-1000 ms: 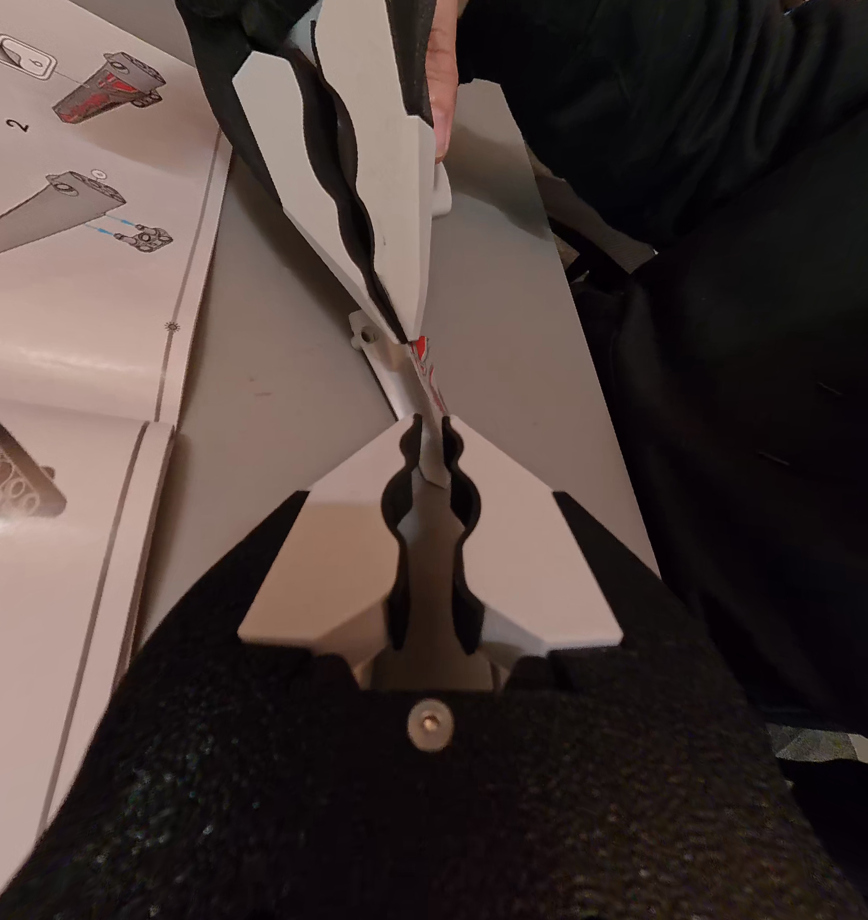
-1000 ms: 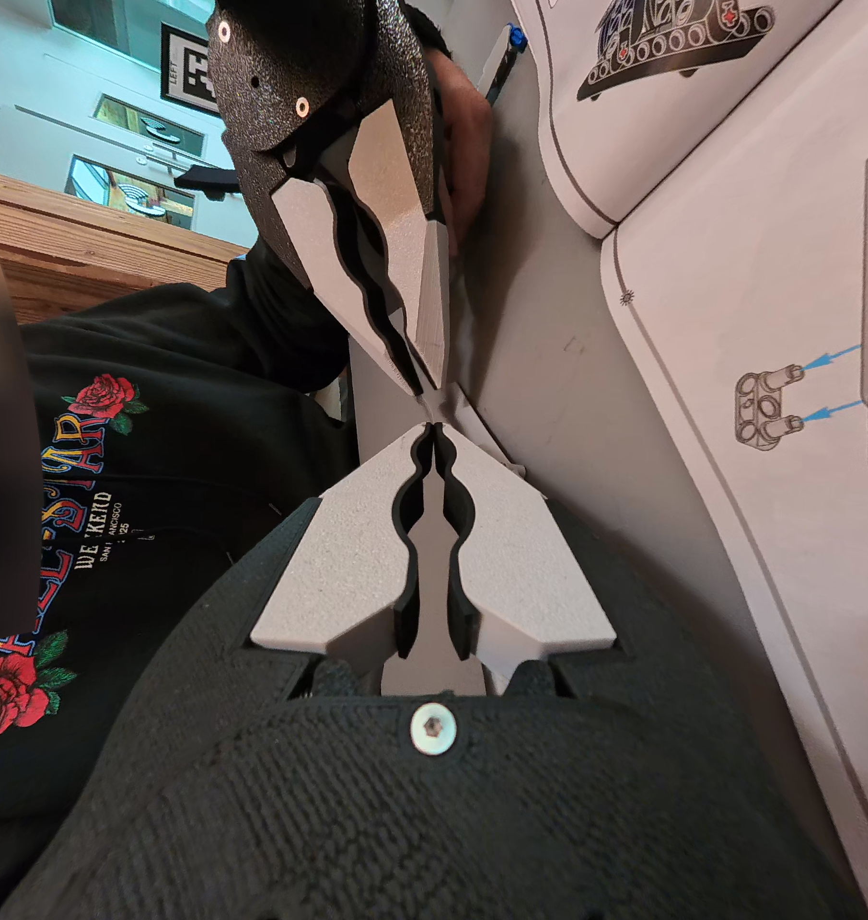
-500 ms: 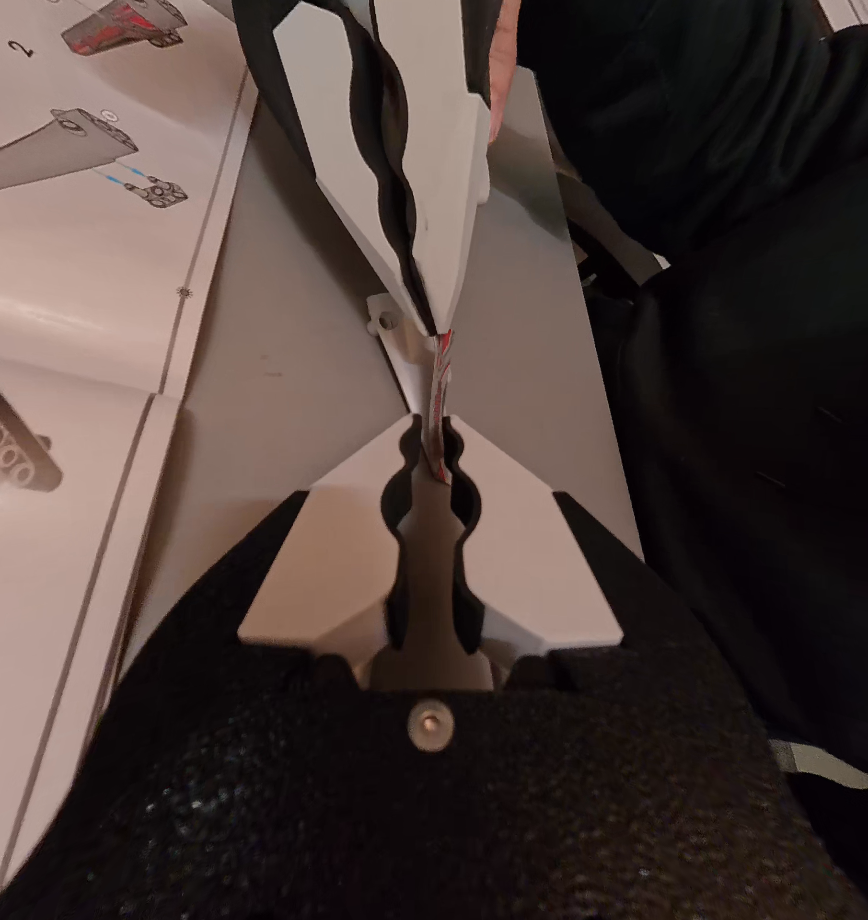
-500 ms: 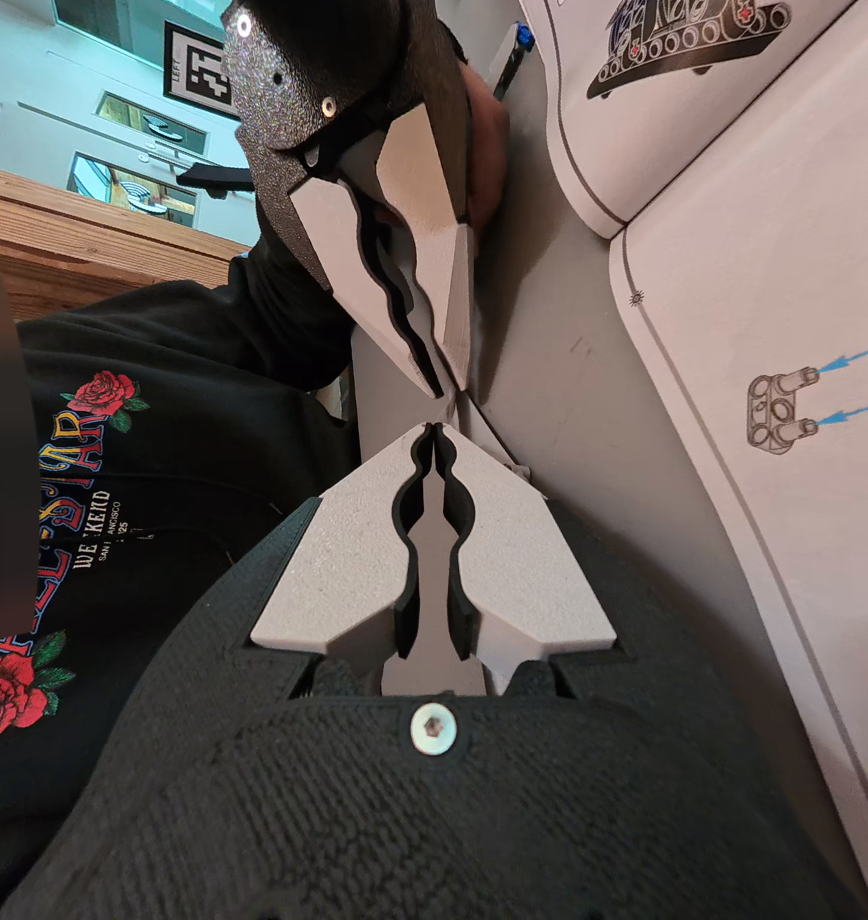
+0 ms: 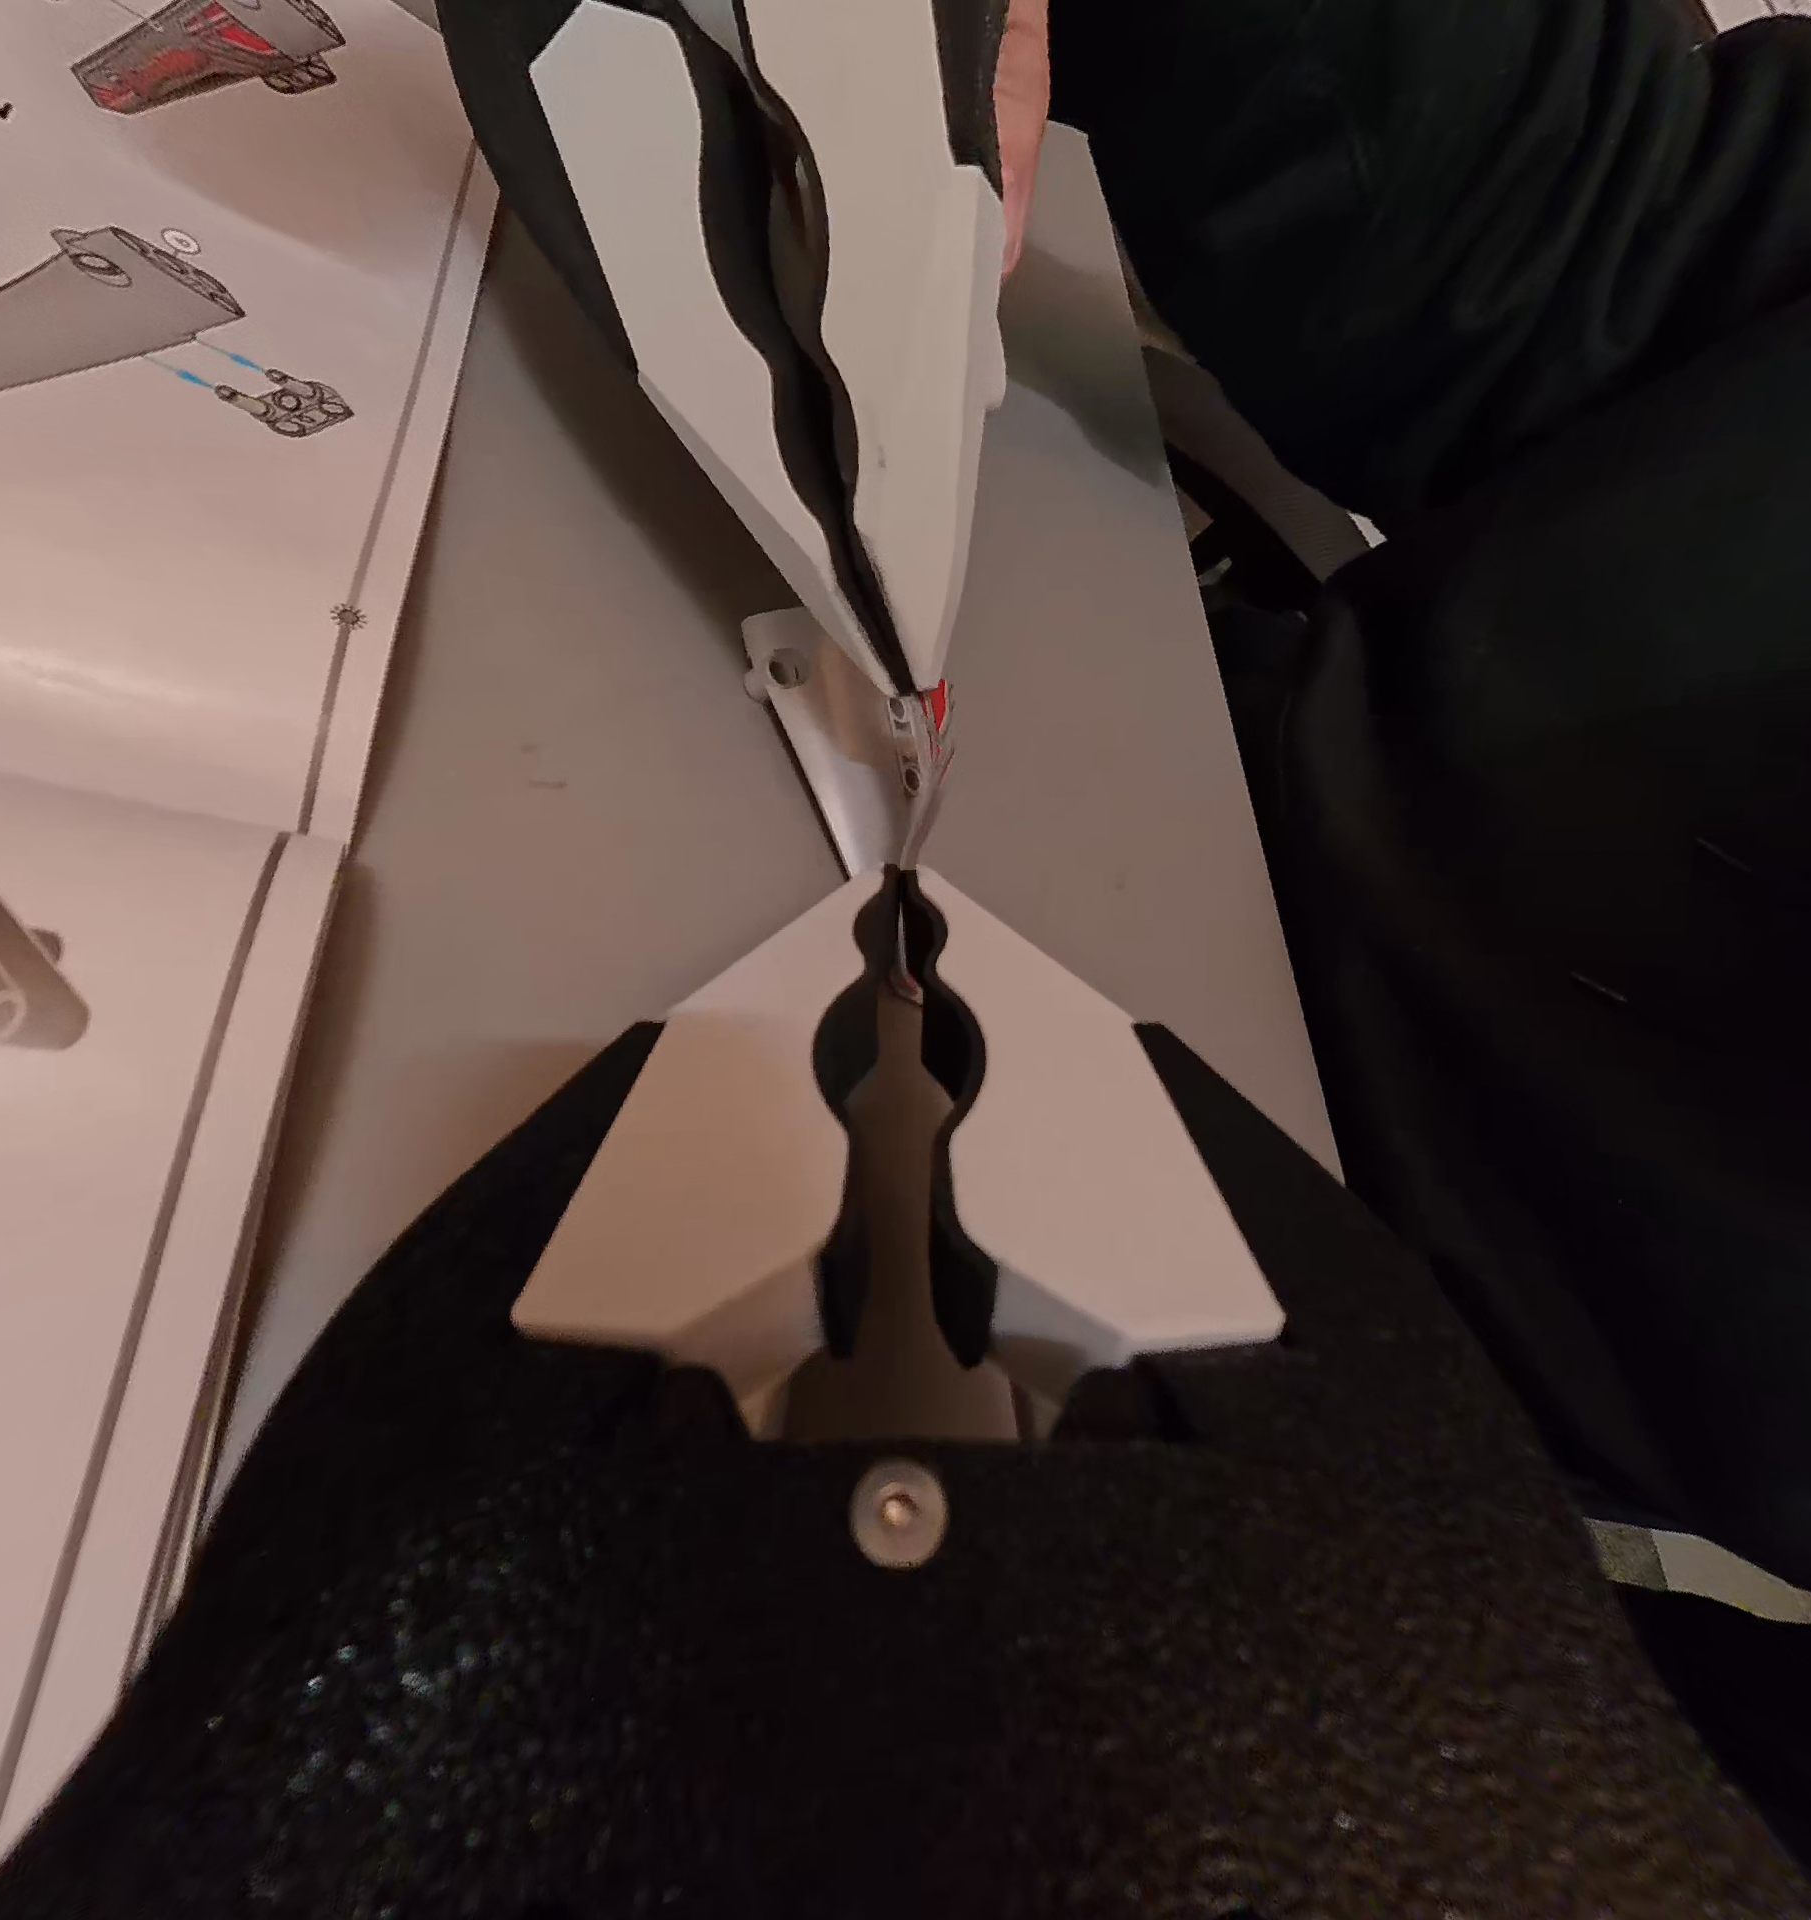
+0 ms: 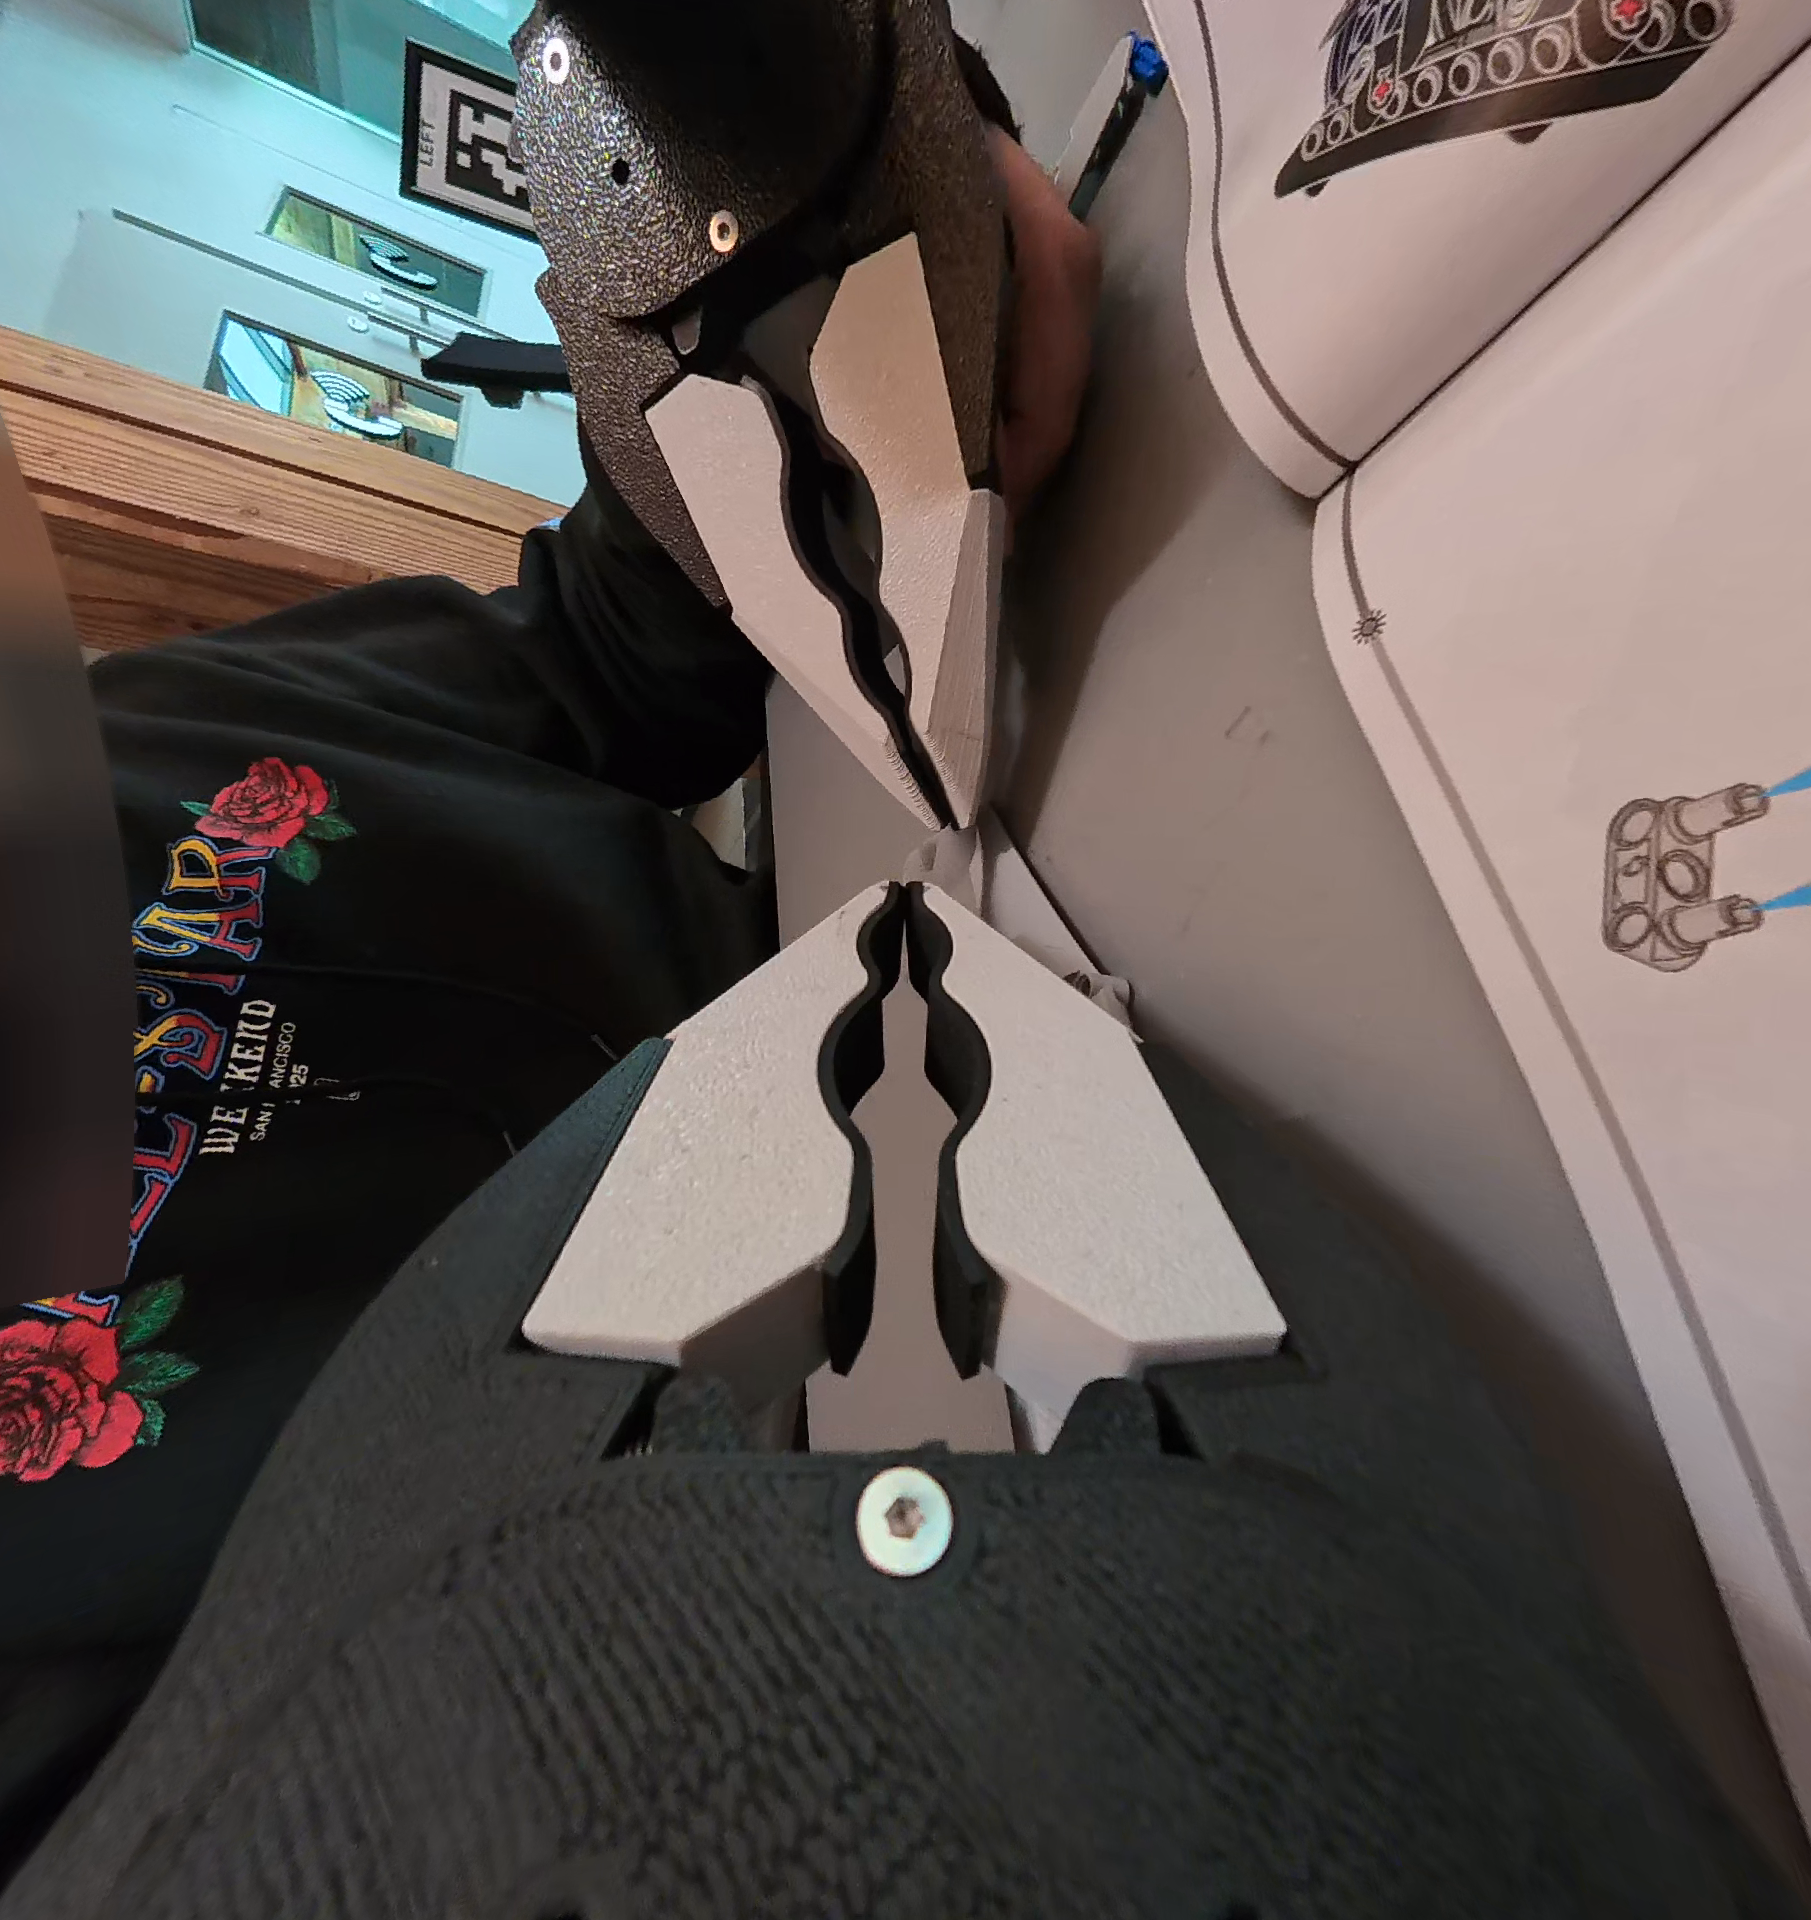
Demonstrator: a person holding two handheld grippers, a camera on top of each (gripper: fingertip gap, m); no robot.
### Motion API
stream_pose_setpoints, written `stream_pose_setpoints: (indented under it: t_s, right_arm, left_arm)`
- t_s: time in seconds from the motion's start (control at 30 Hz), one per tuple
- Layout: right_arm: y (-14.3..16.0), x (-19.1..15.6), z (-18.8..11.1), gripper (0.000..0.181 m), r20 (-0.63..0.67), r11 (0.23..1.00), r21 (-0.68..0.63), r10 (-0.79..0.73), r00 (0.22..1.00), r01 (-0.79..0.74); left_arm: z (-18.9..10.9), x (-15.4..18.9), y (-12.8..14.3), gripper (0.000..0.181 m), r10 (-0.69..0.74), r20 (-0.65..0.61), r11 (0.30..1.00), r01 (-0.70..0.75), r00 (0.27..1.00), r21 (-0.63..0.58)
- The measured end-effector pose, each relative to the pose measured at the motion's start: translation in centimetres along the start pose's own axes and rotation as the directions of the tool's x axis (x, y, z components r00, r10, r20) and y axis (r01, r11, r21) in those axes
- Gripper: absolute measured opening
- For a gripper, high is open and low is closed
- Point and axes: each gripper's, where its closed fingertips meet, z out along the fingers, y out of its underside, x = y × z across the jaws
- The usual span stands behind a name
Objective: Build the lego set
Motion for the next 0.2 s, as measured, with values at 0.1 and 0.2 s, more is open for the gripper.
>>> stream_pose_setpoints:
  t_s: [0.1, 0.2]
  right_arm:
    - [-0.05, 0.03, -0.04, 0.000, 0.003, 1.000, 0.004, 0.001, 1.000, -0.001]
    - [-0.04, 0.11, -0.08, 0.000, 0.006, 1.000, 0.006, 0.007, 1.000, -0.007]
  left_arm:
    - [0.04, 0.11, 0.06, 0.000, 0.005, -0.004, 1.000, -0.005, 1.000, -0.004]
    - [0.00, 0.77, -0.01, 0.000, -0.005, -0.049, 1.000, 0.005, 0.999, 0.007]
